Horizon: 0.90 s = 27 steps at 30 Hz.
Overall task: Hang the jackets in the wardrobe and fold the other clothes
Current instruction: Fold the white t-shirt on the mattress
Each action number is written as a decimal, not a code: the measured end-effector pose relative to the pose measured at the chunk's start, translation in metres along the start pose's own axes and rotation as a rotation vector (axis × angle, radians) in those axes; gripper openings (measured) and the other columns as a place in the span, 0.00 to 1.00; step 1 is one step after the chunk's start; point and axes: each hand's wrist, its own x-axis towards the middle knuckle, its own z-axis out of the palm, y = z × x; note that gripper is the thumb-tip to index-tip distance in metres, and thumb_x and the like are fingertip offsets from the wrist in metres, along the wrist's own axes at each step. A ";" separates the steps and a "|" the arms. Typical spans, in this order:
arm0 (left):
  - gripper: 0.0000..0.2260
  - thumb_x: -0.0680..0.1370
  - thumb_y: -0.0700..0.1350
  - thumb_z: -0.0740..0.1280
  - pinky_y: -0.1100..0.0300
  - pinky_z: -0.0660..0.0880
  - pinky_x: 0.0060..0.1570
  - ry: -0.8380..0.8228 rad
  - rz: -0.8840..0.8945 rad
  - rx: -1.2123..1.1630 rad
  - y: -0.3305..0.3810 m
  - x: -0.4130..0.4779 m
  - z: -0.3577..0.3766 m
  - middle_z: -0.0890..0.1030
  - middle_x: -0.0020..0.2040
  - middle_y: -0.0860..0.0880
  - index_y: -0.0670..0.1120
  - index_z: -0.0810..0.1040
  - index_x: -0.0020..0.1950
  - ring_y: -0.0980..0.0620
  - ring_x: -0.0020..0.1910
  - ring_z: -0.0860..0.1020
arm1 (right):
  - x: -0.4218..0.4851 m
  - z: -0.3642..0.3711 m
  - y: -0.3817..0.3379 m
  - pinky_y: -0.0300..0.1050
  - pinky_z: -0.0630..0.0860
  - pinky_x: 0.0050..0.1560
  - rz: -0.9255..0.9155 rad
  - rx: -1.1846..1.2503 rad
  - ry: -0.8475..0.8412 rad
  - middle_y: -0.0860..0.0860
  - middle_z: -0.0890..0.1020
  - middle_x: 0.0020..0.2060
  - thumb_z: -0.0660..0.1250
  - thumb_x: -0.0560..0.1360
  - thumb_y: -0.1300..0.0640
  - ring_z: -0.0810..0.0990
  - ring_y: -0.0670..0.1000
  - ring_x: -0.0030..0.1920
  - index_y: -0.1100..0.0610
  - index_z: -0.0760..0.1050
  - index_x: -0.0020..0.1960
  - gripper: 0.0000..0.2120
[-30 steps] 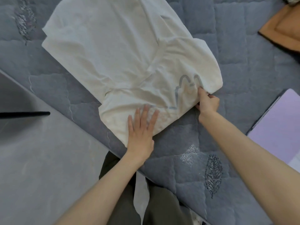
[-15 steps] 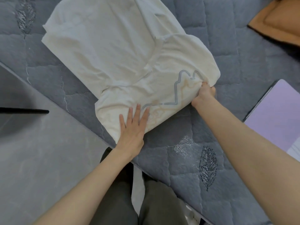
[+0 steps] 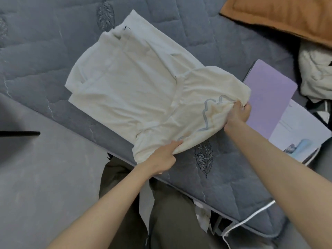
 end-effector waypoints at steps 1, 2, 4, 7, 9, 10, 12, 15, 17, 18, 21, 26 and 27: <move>0.33 0.74 0.30 0.52 0.61 0.59 0.70 -0.019 -0.005 -0.028 0.000 0.000 0.000 0.59 0.77 0.50 0.53 0.57 0.77 0.49 0.75 0.59 | 0.000 -0.005 0.001 0.30 0.67 0.30 0.002 -0.001 -0.004 0.47 0.76 0.47 0.57 0.80 0.58 0.73 0.42 0.38 0.56 0.71 0.64 0.13; 0.34 0.74 0.30 0.51 0.62 0.60 0.68 -0.034 -0.007 -0.042 -0.001 -0.001 -0.002 0.60 0.77 0.51 0.53 0.58 0.77 0.50 0.74 0.59 | -0.001 -0.008 0.001 0.30 0.68 0.30 0.006 0.008 -0.017 0.47 0.76 0.47 0.57 0.80 0.58 0.73 0.42 0.38 0.56 0.70 0.63 0.13; 0.34 0.74 0.29 0.51 0.66 0.59 0.64 -0.056 0.000 -0.062 -0.006 -0.005 -0.012 0.62 0.75 0.52 0.53 0.59 0.76 0.52 0.74 0.60 | -0.007 -0.006 -0.003 0.33 0.73 0.39 0.022 0.052 -0.054 0.48 0.76 0.48 0.57 0.80 0.58 0.75 0.45 0.41 0.56 0.70 0.63 0.12; 0.28 0.78 0.31 0.53 0.68 0.59 0.61 -0.016 0.015 -0.058 -0.020 -0.015 -0.039 0.67 0.72 0.53 0.52 0.63 0.75 0.54 0.71 0.63 | -0.022 0.008 -0.019 0.31 0.73 0.37 0.043 0.124 -0.088 0.47 0.75 0.43 0.57 0.80 0.58 0.74 0.48 0.44 0.55 0.69 0.59 0.09; 0.22 0.80 0.35 0.55 0.66 0.63 0.59 0.051 0.019 -0.049 -0.029 -0.024 -0.063 0.72 0.67 0.54 0.52 0.68 0.72 0.55 0.67 0.68 | -0.036 0.024 -0.035 0.32 0.74 0.37 0.022 0.147 -0.117 0.47 0.75 0.44 0.57 0.80 0.58 0.75 0.48 0.45 0.56 0.68 0.60 0.09; 0.20 0.80 0.36 0.57 0.64 0.65 0.59 0.089 0.021 -0.050 -0.033 -0.028 -0.076 0.75 0.64 0.55 0.52 0.71 0.69 0.54 0.65 0.70 | -0.043 0.034 -0.044 0.37 0.76 0.40 0.021 0.151 -0.135 0.49 0.76 0.47 0.57 0.80 0.57 0.76 0.49 0.46 0.55 0.67 0.61 0.10; 0.16 0.80 0.38 0.59 0.61 0.69 0.58 0.163 0.011 -0.054 -0.041 -0.034 -0.103 0.77 0.59 0.54 0.51 0.74 0.65 0.53 0.61 0.74 | -0.057 0.058 -0.063 0.45 0.76 0.39 0.038 0.151 -0.194 0.51 0.76 0.52 0.56 0.80 0.57 0.77 0.52 0.48 0.54 0.65 0.59 0.08; 0.14 0.80 0.37 0.60 0.63 0.71 0.53 0.247 0.001 -0.060 -0.052 -0.038 -0.148 0.79 0.56 0.52 0.48 0.76 0.62 0.53 0.56 0.76 | -0.078 0.101 -0.091 0.46 0.78 0.39 0.008 0.127 -0.255 0.52 0.74 0.56 0.57 0.80 0.58 0.77 0.55 0.54 0.54 0.63 0.56 0.06; 0.11 0.80 0.37 0.60 0.71 0.69 0.45 0.294 -0.004 -0.055 -0.062 -0.036 -0.179 0.79 0.51 0.54 0.50 0.76 0.57 0.55 0.51 0.76 | -0.091 0.133 -0.106 0.45 0.79 0.38 -0.010 0.110 -0.250 0.49 0.73 0.50 0.58 0.80 0.58 0.77 0.55 0.54 0.55 0.65 0.61 0.10; 0.11 0.80 0.37 0.60 0.73 0.68 0.41 0.318 -0.007 -0.060 -0.067 -0.035 -0.196 0.78 0.48 0.56 0.50 0.76 0.55 0.57 0.48 0.76 | -0.097 0.151 -0.112 0.44 0.79 0.36 -0.015 0.106 -0.257 0.47 0.72 0.48 0.58 0.80 0.58 0.77 0.54 0.53 0.55 0.65 0.62 0.12; 0.12 0.79 0.35 0.59 0.78 0.66 0.35 0.392 -0.044 -0.070 -0.084 -0.030 -0.248 0.75 0.41 0.63 0.53 0.75 0.49 0.68 0.39 0.73 | -0.118 0.207 -0.131 0.43 0.78 0.35 0.004 0.154 -0.322 0.50 0.74 0.50 0.58 0.80 0.58 0.77 0.56 0.54 0.54 0.64 0.60 0.09; 0.13 0.77 0.34 0.58 0.74 0.66 0.33 0.487 -0.140 -0.027 -0.117 -0.021 -0.322 0.79 0.41 0.58 0.51 0.77 0.46 0.61 0.39 0.74 | -0.146 0.285 -0.147 0.40 0.75 0.34 0.172 0.204 -0.600 0.53 0.78 0.43 0.60 0.79 0.62 0.77 0.49 0.34 0.55 0.68 0.61 0.11; 0.13 0.78 0.35 0.58 0.69 0.69 0.37 0.478 -0.179 -0.045 -0.122 -0.020 -0.331 0.80 0.48 0.53 0.48 0.78 0.54 0.55 0.44 0.76 | -0.150 0.293 -0.145 0.39 0.73 0.35 0.160 0.131 -0.648 0.51 0.79 0.41 0.60 0.79 0.62 0.76 0.47 0.33 0.56 0.70 0.63 0.13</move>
